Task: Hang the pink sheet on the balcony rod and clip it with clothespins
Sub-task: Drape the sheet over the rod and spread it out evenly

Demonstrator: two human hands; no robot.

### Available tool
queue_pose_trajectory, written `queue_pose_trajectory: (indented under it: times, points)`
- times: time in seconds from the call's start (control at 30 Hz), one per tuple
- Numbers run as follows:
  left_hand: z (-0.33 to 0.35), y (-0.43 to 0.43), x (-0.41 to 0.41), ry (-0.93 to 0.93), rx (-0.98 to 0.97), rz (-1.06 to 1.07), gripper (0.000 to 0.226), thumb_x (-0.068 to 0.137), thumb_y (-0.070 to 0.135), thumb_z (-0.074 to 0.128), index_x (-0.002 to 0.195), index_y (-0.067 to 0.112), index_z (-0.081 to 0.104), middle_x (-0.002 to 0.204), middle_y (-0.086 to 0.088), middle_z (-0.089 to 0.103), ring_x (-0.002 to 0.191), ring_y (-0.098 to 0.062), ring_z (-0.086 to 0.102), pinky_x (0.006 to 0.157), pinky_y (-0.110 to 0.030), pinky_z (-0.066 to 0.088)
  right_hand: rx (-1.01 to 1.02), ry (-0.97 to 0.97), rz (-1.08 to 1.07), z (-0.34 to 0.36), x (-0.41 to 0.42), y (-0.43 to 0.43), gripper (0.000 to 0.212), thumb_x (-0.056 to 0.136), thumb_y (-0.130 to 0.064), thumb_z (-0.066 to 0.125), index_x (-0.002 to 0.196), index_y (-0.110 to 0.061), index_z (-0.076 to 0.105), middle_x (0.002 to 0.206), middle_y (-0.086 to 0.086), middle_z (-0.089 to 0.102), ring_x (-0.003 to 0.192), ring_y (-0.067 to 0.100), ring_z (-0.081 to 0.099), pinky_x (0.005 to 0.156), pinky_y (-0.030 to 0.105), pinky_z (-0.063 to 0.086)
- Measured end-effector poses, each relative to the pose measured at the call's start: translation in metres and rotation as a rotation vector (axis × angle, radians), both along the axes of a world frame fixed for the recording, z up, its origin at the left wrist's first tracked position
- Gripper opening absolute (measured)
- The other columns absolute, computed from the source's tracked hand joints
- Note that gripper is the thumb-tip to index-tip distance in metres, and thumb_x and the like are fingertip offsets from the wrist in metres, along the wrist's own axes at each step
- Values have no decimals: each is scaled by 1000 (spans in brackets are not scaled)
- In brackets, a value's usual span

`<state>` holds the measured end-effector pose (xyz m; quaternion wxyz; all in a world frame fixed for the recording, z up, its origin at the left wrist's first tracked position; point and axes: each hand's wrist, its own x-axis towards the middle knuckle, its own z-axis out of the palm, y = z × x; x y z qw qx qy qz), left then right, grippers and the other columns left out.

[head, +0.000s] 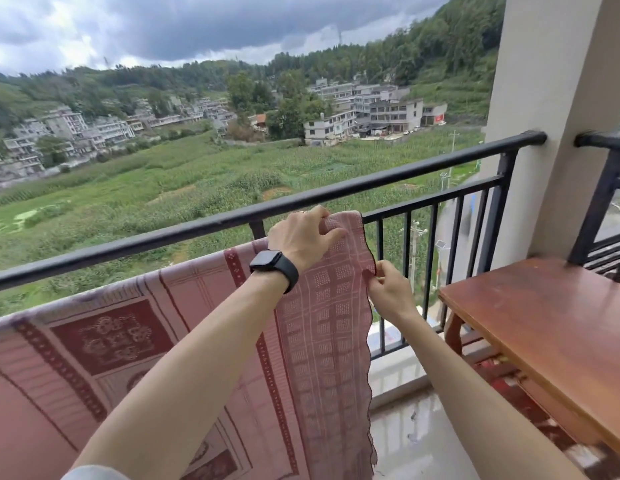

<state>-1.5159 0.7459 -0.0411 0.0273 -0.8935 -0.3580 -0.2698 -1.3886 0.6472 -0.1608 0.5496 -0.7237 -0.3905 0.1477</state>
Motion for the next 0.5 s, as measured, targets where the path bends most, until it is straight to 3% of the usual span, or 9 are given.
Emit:
queue_pose_trajectory:
  times: [0.1, 0.17, 0.27, 0.37, 0.5]
  points:
    - [-17, -1, 2, -73, 127, 28, 52, 88, 62, 57, 125, 26, 58, 102, 2, 71, 93, -22, 66, 83, -36, 46, 53, 38, -72, -11, -1, 2, 15, 103, -24, 50, 93, -13, 56, 78, -3, 63, 64, 17, 56, 53, 26, 42]
    - [-30, -4, 5, -134, 207, 53, 50, 88, 58, 59, 126, 25, 58, 108, 0, 70, 100, -24, 64, 91, -39, 41, -10, 33, -92, -25, -4, 7, 18, 104, -29, 46, 94, -18, 56, 77, -6, 63, 67, 15, 58, 56, 30, 42]
    - [-48, -4, 8, -185, 329, 83, 48, 86, 54, 63, 123, 23, 61, 109, -2, 70, 98, -25, 63, 89, -39, 39, -61, 58, -115, -43, 0, 14, 27, 105, -33, 42, 86, -21, 57, 76, -2, 63, 72, 22, 60, 61, 35, 42]
    - [-56, 0, 12, -238, 392, 102, 47, 84, 53, 66, 120, 22, 63, 106, -2, 70, 96, -25, 63, 90, -38, 34, 29, 27, -135, -36, 7, 15, 26, 105, -31, 42, 90, -18, 59, 79, -1, 65, 76, 21, 61, 67, 38, 45]
    - [-65, -6, 24, -308, 394, 155, 50, 82, 54, 68, 121, 24, 62, 112, 0, 67, 107, -24, 59, 105, -40, 27, 162, -35, -130, -31, 19, 24, 28, 106, -31, 39, 85, -18, 53, 78, 1, 60, 70, 19, 56, 57, 30, 39]
